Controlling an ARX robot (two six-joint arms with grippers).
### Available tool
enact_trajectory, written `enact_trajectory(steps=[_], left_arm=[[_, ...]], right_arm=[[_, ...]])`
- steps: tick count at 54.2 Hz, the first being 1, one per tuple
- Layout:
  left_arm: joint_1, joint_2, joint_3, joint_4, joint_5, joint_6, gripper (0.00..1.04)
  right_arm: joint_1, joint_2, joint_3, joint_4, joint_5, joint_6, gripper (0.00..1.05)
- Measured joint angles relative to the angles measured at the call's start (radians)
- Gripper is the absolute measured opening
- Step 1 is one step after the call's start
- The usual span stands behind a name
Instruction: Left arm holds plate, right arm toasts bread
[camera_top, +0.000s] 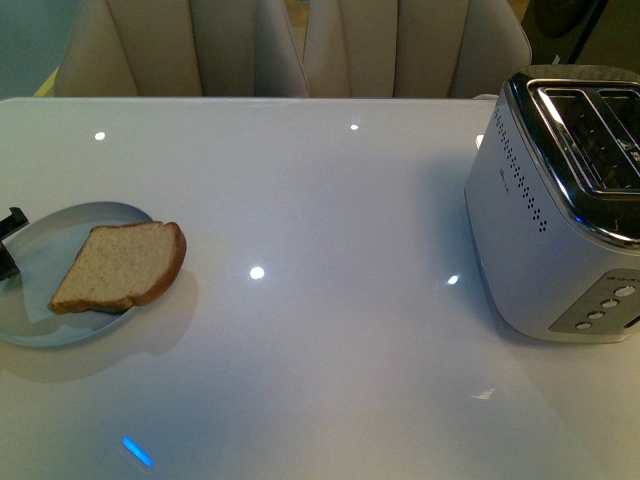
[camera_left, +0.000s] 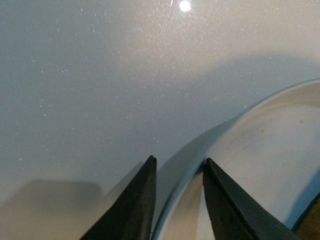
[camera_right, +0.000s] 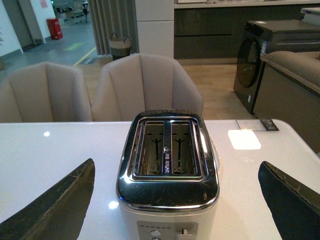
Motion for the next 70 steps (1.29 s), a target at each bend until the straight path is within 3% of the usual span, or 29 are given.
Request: enact_trajectory(steps=[7,24,38,56,70], left_arm=[[0.003,-0.013,-0.024,0.000,0.076,-0.072,0.03],[0.003,-0.093,-0.115,0.054,0.154,-0.247,0.03],[-0.030,-0.215,-0.161,0.046,0.182,-0.259,0.03],[-0.158,-0.391,-0.169,-0.023,0.208,-0.297,0.03],[-0.322,-0.525,-0.174,-0.068,0.204,-0.338,0.03]], right_arm=[[0.000,0.000,0.000,0.000,0.000,0.000,0.96],[0.000,0.000,0.000,0.000,0.000,0.000,0.96],[0.000,0.000,0.000,0.000,0.000,0.000,0.96],[0.000,0.000,0.000,0.000,0.000,0.000,0.96],[0.000,0.000,0.000,0.000,0.000,0.000,0.96]])
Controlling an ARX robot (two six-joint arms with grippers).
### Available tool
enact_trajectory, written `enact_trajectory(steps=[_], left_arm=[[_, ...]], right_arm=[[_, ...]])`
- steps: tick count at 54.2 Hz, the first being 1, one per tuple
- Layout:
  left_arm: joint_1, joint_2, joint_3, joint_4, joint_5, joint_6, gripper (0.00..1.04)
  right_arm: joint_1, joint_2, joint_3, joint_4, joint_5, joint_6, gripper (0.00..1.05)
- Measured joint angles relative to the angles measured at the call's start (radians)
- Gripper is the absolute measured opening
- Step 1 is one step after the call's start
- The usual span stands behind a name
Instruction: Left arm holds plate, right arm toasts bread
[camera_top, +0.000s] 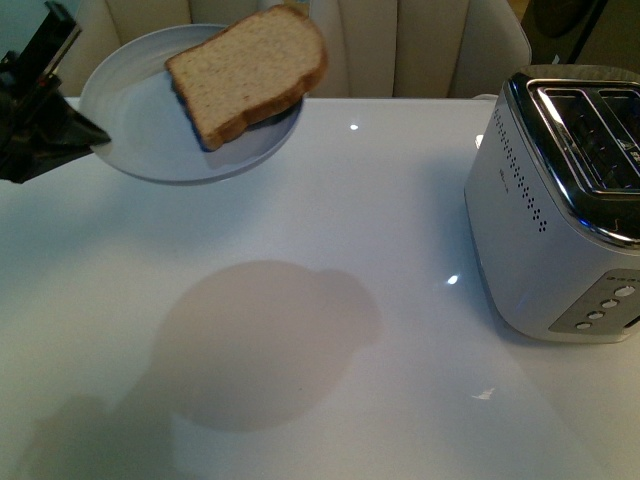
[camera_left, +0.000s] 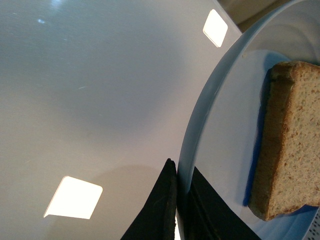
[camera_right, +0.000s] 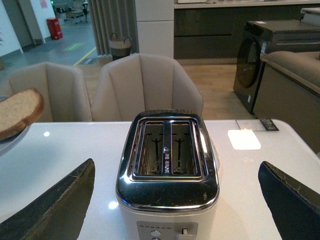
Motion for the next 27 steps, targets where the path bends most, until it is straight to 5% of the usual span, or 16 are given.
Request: enact_trajectory(steps=[27], left_arm=[[-0.241,-0.134,0.004,-0.103,-0.035,-0.031,0.03]], right_arm=[[0.000,0.000,0.000,0.000,0.000,0.000,0.96]])
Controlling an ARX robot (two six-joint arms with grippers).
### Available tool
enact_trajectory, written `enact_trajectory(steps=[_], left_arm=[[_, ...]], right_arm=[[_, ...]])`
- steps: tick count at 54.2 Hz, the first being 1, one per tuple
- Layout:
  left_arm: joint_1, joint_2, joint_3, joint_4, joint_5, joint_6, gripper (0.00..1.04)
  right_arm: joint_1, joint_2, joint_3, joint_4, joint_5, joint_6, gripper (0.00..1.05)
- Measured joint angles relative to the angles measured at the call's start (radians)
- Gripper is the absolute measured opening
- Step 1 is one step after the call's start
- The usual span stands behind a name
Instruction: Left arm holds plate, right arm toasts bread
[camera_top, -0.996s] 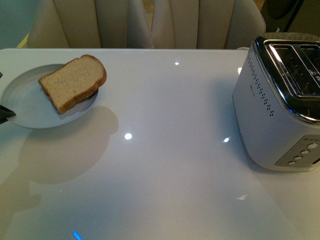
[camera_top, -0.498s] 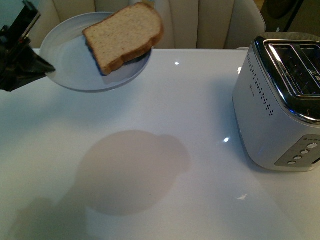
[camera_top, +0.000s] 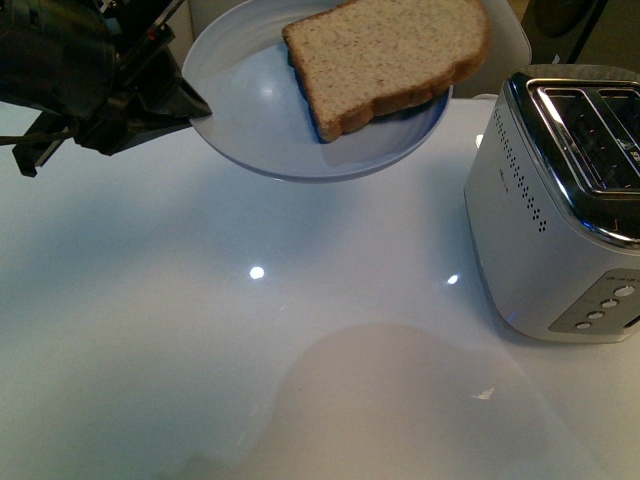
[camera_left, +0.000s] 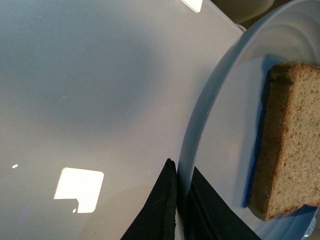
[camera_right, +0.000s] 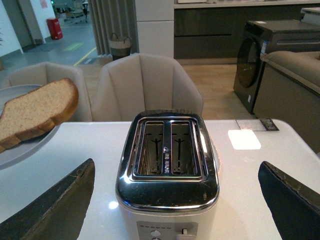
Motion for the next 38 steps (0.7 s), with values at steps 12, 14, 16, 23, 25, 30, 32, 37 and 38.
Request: enact_trajectory(steps=[12,14,16,23,25,30,32,37,38], left_arm=[[-0.087,-0.037,0.004,-0.004,0.002,-0.049,0.03],[-0.104,-0.045,0.004,-0.005,0.001,-0.061,0.03],[-0.116,-0.051,0.004,-0.005,0.001,-0.066,0.03],[-0.157,-0.074,0.004,-0.006,0.001,-0.080,0.03],[-0.170,-0.082,0.004,-0.008,0.001,-0.081,0.03],[-0.179,-0.090,0.004,-0.010,0.001,-0.081,0.03],[-0.179,-0.090,0.004,-0.010,0.000,-0.081,0.03],[-0.179,-0.090,0.004,-0.011,-0.007,-0.082,0.03],[-0.179,-0.090,0.004,-0.011,-0.007,-0.082,0.03]], right_arm=[[0.000,0.000,0.000,0.000,0.000,0.000,0.96],[0.000,0.000,0.000,0.000,0.000,0.000,0.96],[0.000,0.000,0.000,0.000,0.000,0.000,0.96],[0.000,0.000,0.000,0.000,0.000,0.000,0.96],[0.000,0.000,0.000,0.000,0.000,0.000,0.96],[0.000,0.000,0.000,0.000,0.000,0.000,0.96],[0.000,0.000,0.000,0.000,0.000,0.000,0.96],[0.000,0.000,0.000,0.000,0.000,0.000,0.96],[0.000,0.000,0.000,0.000,0.000,0.000,0.96]])
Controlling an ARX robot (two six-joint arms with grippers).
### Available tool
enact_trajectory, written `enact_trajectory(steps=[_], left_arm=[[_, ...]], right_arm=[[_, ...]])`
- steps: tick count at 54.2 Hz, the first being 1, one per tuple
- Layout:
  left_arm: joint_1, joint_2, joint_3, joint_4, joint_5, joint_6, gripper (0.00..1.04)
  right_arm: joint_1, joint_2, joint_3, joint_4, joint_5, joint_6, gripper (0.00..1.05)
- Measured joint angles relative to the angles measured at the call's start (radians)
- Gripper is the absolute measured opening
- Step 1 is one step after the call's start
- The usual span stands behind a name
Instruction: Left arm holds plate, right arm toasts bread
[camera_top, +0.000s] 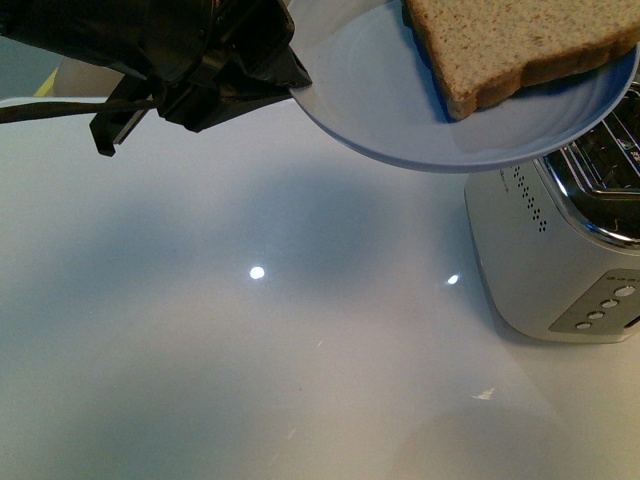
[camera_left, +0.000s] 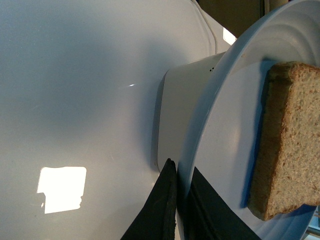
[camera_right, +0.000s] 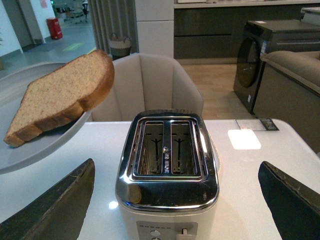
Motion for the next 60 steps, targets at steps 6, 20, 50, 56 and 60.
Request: enact_trajectory(steps=[6,20,50,56,60], left_arm=[[0.000,0.000,0.000,0.000,0.001,-0.001,0.03],[0.000,0.000,0.000,0.000,0.001,-0.002,0.03],[0.000,-0.001,0.000,-0.001,0.000,-0.002,0.03],[0.000,-0.001,0.000,-0.001,0.001,-0.002,0.03],[0.000,-0.001,0.000,-0.001,0.001,-0.002,0.03]], right_arm=[[0.000,0.000,0.000,0.000,0.000,0.000,0.96],[0.000,0.000,0.000,0.000,0.000,0.000,0.96],[0.069,0.527,0.267,0.013,0.076,0.276,0.96],[0.075,0.735,0.367,0.156,-0.012,0.387,0.96],[0.099,0.851,0.415,0.243,-0.055,0.450,0.96]])
